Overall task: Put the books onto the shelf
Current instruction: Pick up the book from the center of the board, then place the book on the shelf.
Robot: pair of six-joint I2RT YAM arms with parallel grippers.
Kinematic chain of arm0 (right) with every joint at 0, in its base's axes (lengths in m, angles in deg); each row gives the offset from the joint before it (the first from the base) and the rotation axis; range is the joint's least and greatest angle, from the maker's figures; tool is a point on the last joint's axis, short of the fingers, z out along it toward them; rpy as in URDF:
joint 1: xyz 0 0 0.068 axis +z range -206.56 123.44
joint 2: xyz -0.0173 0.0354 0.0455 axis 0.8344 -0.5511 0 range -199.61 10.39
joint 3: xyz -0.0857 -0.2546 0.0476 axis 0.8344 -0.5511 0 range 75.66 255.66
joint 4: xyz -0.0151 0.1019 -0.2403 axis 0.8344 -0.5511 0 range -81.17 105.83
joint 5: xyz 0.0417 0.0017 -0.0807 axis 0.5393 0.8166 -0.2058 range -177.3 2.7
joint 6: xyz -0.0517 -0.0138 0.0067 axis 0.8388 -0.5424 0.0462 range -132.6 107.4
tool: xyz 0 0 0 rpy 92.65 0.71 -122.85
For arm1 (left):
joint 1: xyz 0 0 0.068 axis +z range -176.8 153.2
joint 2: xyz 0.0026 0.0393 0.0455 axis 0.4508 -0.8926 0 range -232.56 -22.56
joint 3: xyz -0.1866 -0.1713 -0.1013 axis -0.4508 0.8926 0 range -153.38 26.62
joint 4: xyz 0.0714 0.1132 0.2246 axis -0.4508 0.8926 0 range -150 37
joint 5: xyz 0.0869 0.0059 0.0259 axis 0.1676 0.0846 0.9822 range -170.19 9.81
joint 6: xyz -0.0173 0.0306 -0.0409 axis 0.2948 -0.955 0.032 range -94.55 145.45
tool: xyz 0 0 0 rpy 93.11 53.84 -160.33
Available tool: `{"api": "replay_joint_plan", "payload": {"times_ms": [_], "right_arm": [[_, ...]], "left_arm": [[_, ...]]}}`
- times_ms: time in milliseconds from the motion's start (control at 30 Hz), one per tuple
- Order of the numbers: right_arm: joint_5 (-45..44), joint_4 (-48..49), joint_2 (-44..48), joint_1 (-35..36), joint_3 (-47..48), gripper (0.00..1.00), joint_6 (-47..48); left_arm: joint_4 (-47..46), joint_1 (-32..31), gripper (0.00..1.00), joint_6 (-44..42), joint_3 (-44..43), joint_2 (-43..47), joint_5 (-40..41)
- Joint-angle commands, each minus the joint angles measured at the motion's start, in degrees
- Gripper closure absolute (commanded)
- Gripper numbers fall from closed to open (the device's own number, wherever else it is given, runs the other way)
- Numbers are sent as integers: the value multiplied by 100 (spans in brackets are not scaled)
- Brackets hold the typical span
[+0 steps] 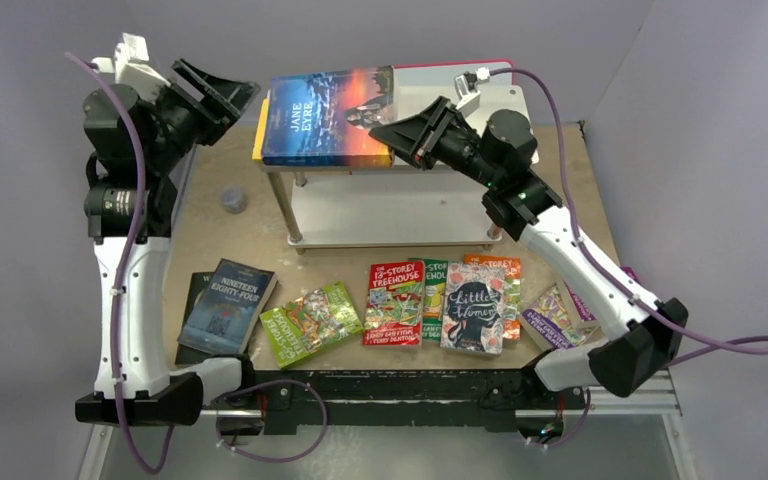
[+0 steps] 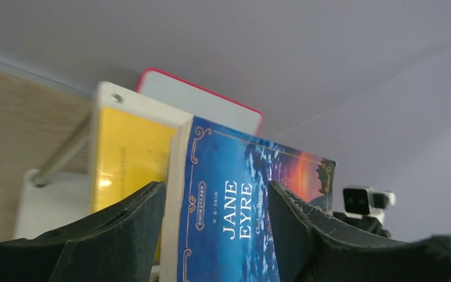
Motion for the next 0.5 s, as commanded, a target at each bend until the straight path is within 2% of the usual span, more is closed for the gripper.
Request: {"api": "replay_joint_plan", "payload": {"times_ms": [0, 167, 333, 467], "right_arm": [[-64, 668, -141, -201, 874, 100, 157], [14, 392, -653, -234, 1474, 100, 267], [8, 515, -1046, -229, 1851, 100, 235], [-7, 605, -1221, -231, 2045, 100, 241]], "left_arm": [[1195, 82, 36, -1299, -992, -140, 1901], [1213, 87, 35, -1378, -1001, -195, 1963], [1091, 86, 35, -1377, -767, 35, 2426], [983, 87, 35, -1324, -497, 149, 2056]]}}
